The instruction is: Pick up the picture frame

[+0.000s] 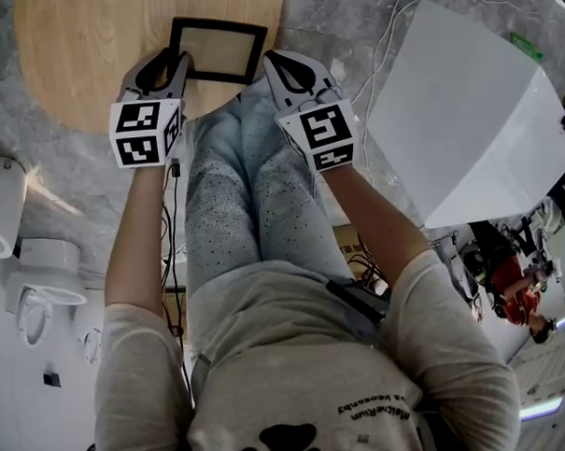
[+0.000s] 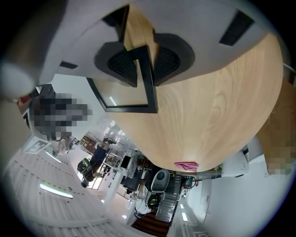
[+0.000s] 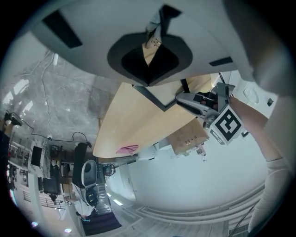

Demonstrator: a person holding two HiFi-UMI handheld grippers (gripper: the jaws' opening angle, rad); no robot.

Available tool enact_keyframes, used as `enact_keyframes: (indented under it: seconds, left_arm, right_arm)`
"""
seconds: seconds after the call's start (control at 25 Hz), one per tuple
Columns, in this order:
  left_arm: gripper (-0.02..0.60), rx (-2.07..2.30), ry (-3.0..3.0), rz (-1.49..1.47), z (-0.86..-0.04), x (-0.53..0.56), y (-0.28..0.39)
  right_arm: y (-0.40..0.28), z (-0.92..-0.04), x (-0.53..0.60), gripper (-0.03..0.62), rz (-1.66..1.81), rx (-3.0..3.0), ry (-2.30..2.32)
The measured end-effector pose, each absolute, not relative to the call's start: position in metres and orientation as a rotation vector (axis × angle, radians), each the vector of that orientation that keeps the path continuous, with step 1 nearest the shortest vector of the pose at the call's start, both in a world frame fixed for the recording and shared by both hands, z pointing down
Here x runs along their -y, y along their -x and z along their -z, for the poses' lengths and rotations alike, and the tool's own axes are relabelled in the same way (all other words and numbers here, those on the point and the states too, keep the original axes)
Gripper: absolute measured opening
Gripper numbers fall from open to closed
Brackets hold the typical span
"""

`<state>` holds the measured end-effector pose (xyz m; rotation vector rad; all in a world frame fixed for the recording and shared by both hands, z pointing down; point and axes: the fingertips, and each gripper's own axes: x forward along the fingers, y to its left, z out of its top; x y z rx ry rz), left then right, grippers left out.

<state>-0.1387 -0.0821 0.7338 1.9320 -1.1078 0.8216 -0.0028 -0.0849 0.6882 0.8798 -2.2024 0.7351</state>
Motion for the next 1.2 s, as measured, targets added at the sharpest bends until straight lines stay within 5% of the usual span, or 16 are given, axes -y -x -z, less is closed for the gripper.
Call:
enact_keyframes:
  seconds: [0.76, 1.2]
  left_arm:
    - [0.123, 1.022, -1.993, -0.861, -0.733, 0.083, 0.073]
    - [0.123, 1.020, -1.981, -0.876, -0.733, 0.084, 0.068]
  right_arm:
    - [-0.050, -0.715, 0.064, 0.016, -0.893, 2.130, -0.918]
    - [-0.050, -0.745, 0.057, 0.285, -1.284, 2.106, -0.857]
